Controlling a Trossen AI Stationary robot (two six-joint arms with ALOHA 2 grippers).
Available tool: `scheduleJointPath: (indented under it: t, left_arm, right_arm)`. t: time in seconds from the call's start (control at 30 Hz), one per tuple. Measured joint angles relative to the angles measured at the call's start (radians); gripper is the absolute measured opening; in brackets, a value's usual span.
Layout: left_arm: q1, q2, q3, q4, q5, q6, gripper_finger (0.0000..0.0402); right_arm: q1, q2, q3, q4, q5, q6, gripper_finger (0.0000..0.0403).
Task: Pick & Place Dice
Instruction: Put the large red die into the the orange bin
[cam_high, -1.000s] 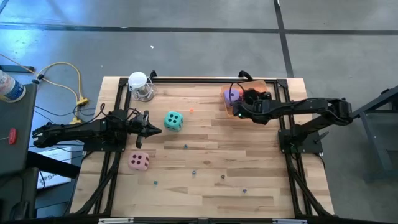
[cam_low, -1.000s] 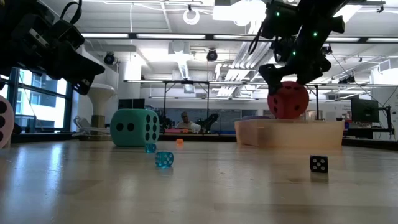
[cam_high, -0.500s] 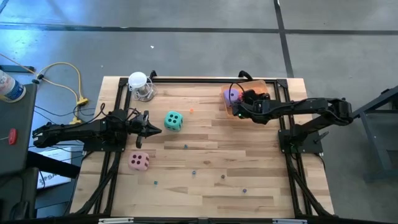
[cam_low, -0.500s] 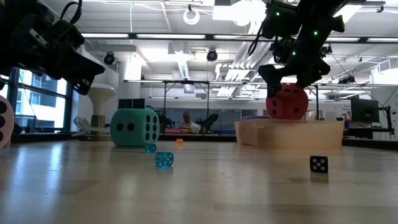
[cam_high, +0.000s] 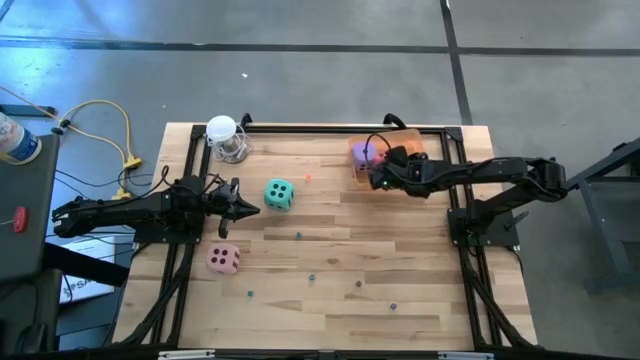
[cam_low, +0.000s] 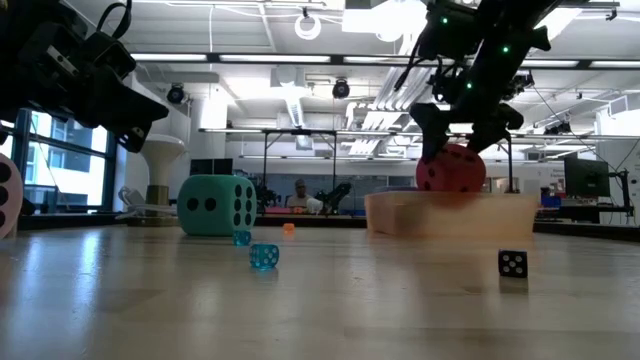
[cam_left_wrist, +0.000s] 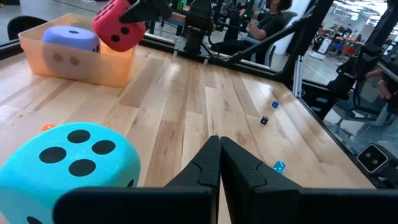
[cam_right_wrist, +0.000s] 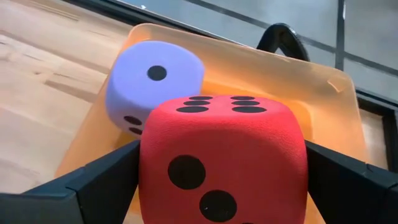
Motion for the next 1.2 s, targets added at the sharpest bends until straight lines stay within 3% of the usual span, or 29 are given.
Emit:
scheduleJointPath:
  t: [0.37,1.2]
  left_arm:
    - [0.000,0.000,0.000,0.000,0.000,0.001,0.0002]
    - [0.000,0.000,0.000,0.000,0.000,0.002,0.0002]
  right_arm:
    - [-0.037,0.000,0.000,-0.038,-0.030,0.077,0.0398]
    - [-0.066,0.002,0.000,-0.079,-0.062,0.068,0.0398]
